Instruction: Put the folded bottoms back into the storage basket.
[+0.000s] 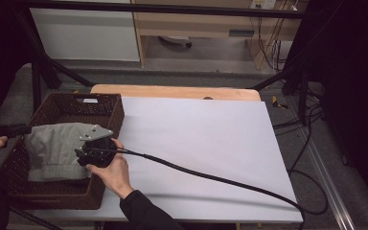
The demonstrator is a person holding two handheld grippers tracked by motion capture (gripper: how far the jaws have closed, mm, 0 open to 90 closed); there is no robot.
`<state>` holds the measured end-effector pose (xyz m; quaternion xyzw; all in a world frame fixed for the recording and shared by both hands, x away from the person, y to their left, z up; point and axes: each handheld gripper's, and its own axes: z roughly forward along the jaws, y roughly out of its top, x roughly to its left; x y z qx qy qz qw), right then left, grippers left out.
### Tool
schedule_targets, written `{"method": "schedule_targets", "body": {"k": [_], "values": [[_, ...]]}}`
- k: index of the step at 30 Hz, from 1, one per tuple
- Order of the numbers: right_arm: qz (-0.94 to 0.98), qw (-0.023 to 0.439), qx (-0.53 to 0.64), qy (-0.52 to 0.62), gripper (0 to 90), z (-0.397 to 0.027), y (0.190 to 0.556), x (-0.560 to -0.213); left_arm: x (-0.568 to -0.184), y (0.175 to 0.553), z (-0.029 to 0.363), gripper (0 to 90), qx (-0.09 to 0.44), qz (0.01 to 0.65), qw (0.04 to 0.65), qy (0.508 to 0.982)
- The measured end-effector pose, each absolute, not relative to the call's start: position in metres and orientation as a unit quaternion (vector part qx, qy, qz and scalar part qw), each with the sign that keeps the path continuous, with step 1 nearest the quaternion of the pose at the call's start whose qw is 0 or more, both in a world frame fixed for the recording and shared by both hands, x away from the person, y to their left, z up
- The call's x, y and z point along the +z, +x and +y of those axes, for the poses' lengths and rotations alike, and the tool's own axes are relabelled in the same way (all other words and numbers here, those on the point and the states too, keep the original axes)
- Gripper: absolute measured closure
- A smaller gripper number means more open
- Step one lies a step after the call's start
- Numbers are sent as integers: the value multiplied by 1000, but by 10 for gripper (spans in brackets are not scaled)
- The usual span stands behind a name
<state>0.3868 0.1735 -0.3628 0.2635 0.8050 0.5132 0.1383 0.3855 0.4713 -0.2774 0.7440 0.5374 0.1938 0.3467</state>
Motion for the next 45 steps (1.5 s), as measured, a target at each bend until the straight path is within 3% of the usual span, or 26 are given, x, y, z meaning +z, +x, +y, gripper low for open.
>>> {"method": "schedule_targets", "body": {"k": [2,9,19,33,45], "values": [[800,150,521,258,284,168,388,-358,-275,385,469,628,203,534,347,743],[803,140,523,250,159,149,387,-344,-269,381,450,461,214,515,358,749],[812,106,516,250,84,120,383,-342,-275,381,426,263,221,496,371,753],[820,90,503,259,60,75,381,-340,-284,380,395,104,212,478,385,761],[818,91,495,279,46,28,384,-345,-292,379,358,88,200,444,395,779]]}}
